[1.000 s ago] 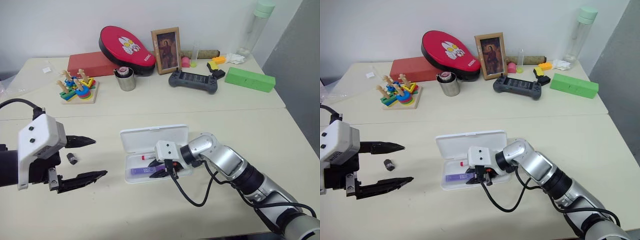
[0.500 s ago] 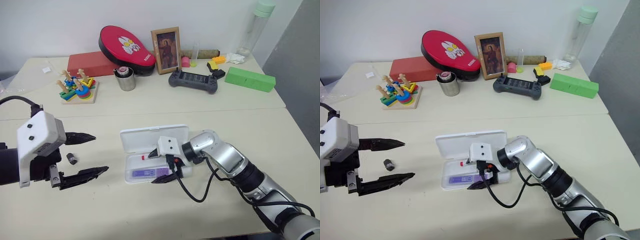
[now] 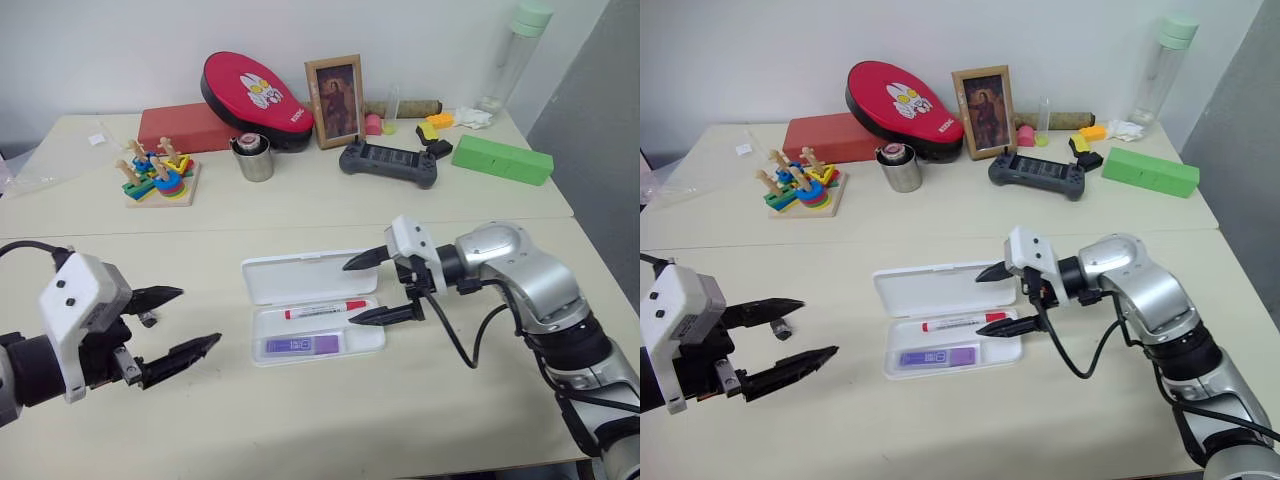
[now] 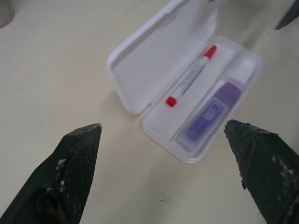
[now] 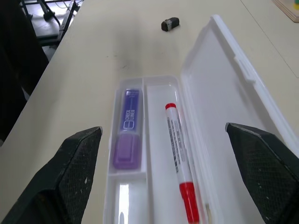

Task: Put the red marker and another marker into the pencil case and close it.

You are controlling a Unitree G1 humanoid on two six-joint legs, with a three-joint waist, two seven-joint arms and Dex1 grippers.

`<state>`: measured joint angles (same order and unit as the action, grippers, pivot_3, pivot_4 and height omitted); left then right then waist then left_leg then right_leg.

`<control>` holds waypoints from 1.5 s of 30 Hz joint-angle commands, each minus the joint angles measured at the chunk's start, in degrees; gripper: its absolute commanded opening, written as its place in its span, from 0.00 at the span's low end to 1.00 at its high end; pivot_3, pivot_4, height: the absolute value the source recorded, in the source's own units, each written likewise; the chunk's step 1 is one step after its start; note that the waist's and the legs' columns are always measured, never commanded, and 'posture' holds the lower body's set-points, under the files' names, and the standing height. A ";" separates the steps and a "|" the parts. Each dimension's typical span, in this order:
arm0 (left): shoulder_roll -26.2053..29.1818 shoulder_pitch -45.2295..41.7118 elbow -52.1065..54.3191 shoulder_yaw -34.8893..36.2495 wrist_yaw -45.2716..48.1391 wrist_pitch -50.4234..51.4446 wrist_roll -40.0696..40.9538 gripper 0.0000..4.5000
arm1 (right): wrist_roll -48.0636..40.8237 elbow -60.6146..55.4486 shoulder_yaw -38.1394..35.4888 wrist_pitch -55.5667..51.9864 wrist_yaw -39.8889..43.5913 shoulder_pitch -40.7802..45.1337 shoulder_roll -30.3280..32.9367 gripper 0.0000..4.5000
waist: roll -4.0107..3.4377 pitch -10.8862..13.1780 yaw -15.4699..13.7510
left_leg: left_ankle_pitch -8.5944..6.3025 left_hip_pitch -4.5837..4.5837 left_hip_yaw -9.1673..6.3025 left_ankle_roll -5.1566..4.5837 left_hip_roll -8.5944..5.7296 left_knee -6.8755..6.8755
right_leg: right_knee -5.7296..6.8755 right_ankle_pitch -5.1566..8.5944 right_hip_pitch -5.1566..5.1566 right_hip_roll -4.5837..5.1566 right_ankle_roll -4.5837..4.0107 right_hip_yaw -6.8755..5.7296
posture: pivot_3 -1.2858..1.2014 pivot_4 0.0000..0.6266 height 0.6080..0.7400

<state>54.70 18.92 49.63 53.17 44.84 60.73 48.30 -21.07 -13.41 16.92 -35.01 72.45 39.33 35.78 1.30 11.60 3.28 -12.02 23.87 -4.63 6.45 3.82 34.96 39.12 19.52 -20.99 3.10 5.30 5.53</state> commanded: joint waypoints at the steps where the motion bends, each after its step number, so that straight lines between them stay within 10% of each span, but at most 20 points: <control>1: -1.72 -1.67 -0.53 -3.71 -10.71 -0.67 -7.75 1.00 | 0.81 -2.14 -1.96 5.58 2.16 1.32 3.10 0.99 | 0.00 0.00 0.00 | 0.00 -0.01 0.00 0.00 -0.01 0.01 | -0.01 -0.02 0.02 0.00 0.02 0.01 | 0.52 0.24 1.00; 8: -5.14 -4.34 0.12 -7.52 -21.80 5.54 -11.87 1.00 | 0.34 -2.71 -2.92 11.93 7.03 2.06 7.93 0.99 | 0.01 0.00 -0.03 | 0.00 0.00 -0.01 0.00 -0.01 0.03 | -0.04 -0.05 0.06 0.00 0.06 0.01 | 0.52 0.24 1.00; 28: -37.49 -23.72 -10.71 -20.61 -53.11 12.18 -30.50 1.00 | 1.73 -0.80 -3.18 14.29 6.09 4.65 6.90 0.99 | 0.11 -0.07 -0.44 | 0.03 -0.06 -0.30 0.02 -0.07 0.41 | -0.07 -0.17 0.53 0.01 0.15 -0.24 | 0.52 0.24 1.00; 39: -38.80 -25.83 -17.64 -18.13 -51.79 12.55 -32.23 1.00 | 1.45 -1.56 -3.32 13.40 5.09 4.22 6.80 0.99 | 0.12 -0.07 -0.51 | 0.03 -0.07 -0.39 0.02 -0.09 0.58 | -0.07 -0.19 0.65 0.01 0.18 -0.31 | 0.52 0.24 1.00; 45: -37.90 -25.86 -19.26 -18.35 -50.29 12.99 -32.85 0.76 | 1.26 -1.89 -3.38 13.20 4.40 3.96 6.82 1.00 | 0.11 -0.07 -0.40 | 0.03 -0.12 -0.44 0.02 -0.09 0.69 | -0.06 -0.23 0.75 0.01 0.22 -0.35 | 0.52 0.24 1.00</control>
<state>16.15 -7.41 31.28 34.19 -5.40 73.21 16.71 -19.11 -13.29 15.22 -21.79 77.23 43.12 42.31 1.42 11.53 2.88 -11.99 23.75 -5.06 6.47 3.72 35.68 39.06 19.27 -20.23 3.11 5.53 5.18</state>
